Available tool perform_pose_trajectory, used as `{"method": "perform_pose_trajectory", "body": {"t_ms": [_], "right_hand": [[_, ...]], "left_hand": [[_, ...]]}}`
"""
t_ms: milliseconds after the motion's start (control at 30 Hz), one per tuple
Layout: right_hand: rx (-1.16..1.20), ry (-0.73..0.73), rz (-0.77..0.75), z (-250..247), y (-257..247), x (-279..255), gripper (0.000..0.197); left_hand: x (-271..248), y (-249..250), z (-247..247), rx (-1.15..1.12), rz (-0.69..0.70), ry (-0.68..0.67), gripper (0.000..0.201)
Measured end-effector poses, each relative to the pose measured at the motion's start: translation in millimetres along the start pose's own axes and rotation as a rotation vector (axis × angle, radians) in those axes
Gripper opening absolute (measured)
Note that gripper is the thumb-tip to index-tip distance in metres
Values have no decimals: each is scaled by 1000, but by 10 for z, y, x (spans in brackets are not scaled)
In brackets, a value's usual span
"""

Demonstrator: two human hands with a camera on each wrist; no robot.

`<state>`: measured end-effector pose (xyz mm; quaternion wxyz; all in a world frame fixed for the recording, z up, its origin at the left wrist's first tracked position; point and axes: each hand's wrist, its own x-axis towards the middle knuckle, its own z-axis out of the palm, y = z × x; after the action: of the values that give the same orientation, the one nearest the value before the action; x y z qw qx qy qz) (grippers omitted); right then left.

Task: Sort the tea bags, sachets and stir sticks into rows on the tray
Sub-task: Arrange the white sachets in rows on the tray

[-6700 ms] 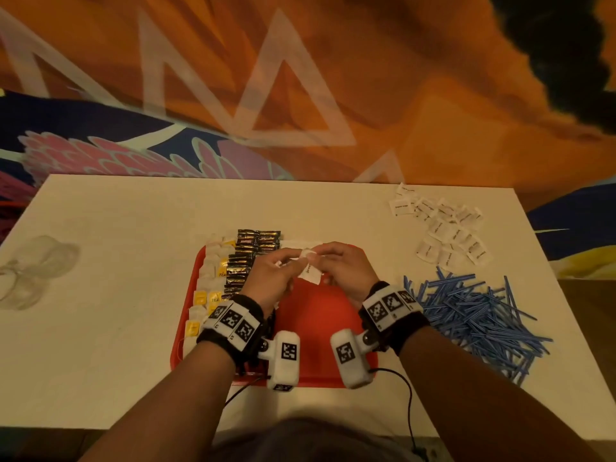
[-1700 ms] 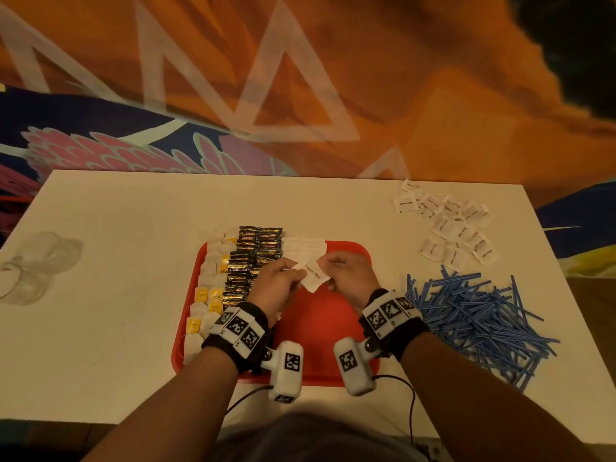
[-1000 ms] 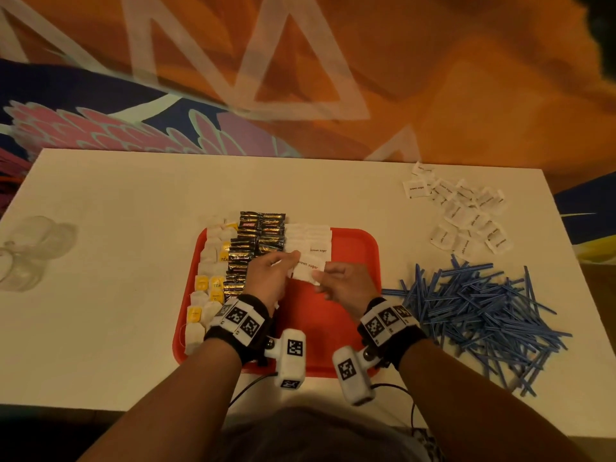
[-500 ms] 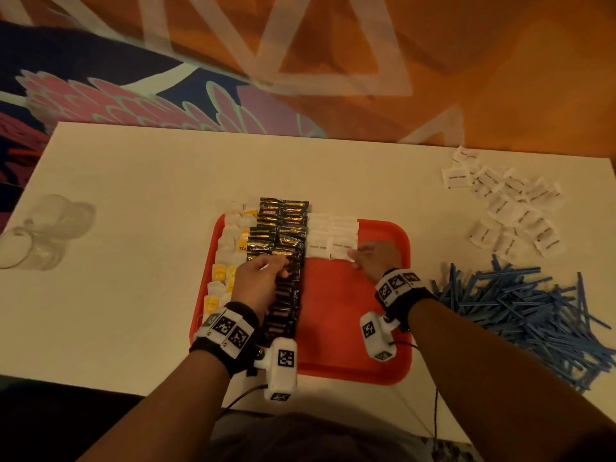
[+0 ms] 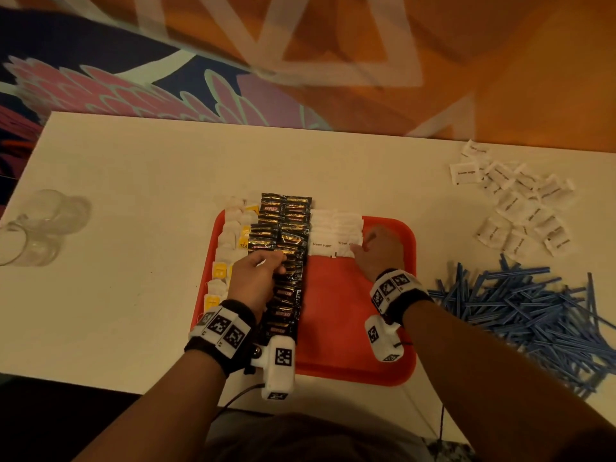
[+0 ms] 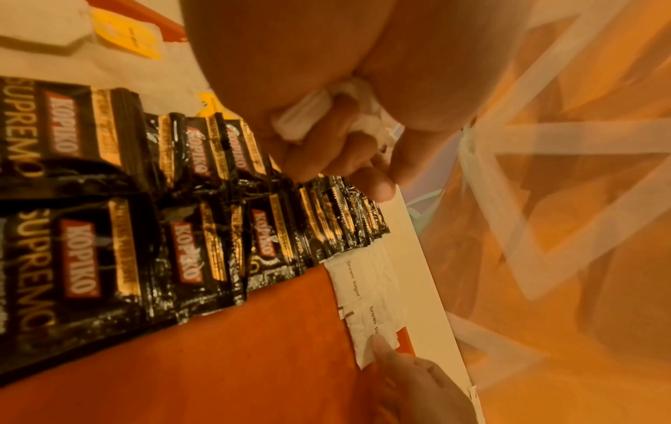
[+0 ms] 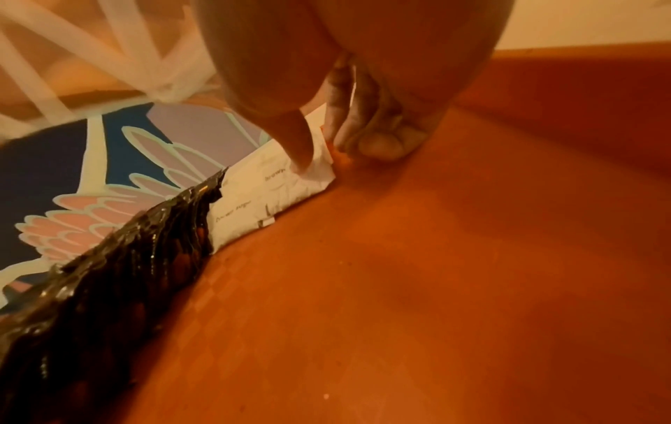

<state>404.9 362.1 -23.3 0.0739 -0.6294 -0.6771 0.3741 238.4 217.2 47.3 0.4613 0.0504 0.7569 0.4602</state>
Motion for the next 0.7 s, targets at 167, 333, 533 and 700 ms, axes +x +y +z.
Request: {"method": "perform_pose_trajectory", "body": {"t_ms": [167, 333, 533, 700], "right_hand": [[-169, -123, -299, 102, -103, -17, 16], [-200, -195, -244, 149, -124, 1, 29], [-108, -132, -219, 10, -127, -98, 31], [168, -124, -228, -203, -270, -329, 16]], "left_hand": [[-12, -20, -28, 0, -11, 8, 15], [-27, -36, -75, -47, -52, -30, 19], [-39, -44, -60, -49, -55, -80, 23], [-99, 37, 97, -143, -85, -215, 39]]}}
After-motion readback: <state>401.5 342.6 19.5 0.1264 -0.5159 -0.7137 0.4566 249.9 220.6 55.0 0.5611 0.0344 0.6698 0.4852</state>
